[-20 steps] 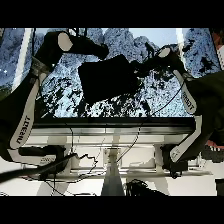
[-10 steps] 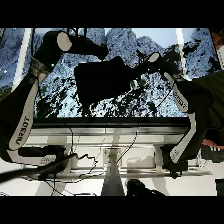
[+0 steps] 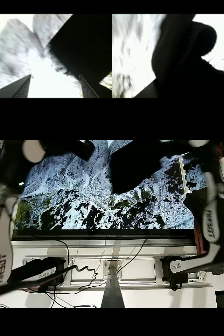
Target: Fold the clothes and pants, and hang the long-sleeved shirts on hangers.
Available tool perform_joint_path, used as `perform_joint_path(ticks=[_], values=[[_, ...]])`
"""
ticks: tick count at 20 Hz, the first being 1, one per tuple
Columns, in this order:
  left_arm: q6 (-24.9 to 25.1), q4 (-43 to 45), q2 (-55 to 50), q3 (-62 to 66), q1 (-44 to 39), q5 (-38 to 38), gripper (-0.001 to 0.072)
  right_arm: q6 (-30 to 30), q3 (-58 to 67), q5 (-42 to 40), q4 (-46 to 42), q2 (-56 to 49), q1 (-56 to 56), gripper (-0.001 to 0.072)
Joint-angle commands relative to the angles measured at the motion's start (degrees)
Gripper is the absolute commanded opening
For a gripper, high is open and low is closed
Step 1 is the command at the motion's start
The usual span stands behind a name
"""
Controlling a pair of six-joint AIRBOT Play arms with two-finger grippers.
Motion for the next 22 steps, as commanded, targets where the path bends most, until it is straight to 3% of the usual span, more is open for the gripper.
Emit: perform_joint_path(ticks=[1,3,7,12,18,19,21,22], values=[[0.0,3.9,6.2,0.0,0.1,0.0,0.0701,5.2,0.9,1.7,-6.3,12.3,-9.6,0.0012],[0.0,3.9,8.4,0.0,0.1,0.0,0.0702,6.5,0.9,5.0,-11.7,18.5,-16.6,0.0012],[0.0,3.9,10.7,0.0,0.1,0.0,0.0702,15.3,0.9,15.1,-23.8,28.0,-33.4,0.0011],[0.0,3.7,10.6,0.0,0.1,0.0,0.0702,24.7,0.8,38.6,-39.2,31.6,-53.5,0.0011],[0.0,3.7,10.6,0.0,0.1,0.0,0.0702,24.7,0.8,40.8,-41.1,31.7,-64.9,0.0014],[0.0,3.7,10.6,0.0,0.0,0.0,0.0702,26.2,0.8,39.8,-41.1,31.6,-65.7,0.0091],[0.0,3.7,10.6,0.0,0.0,0.0,0.0702,30.3,0.7,38.9,-41.1,31.4,-66.6,0.072],[0.0,3.7,10.6,0.0,0.0,0.0,0.0702,30.2,0.7,38.4,-41.1,31.2,-66.6,0.069]])
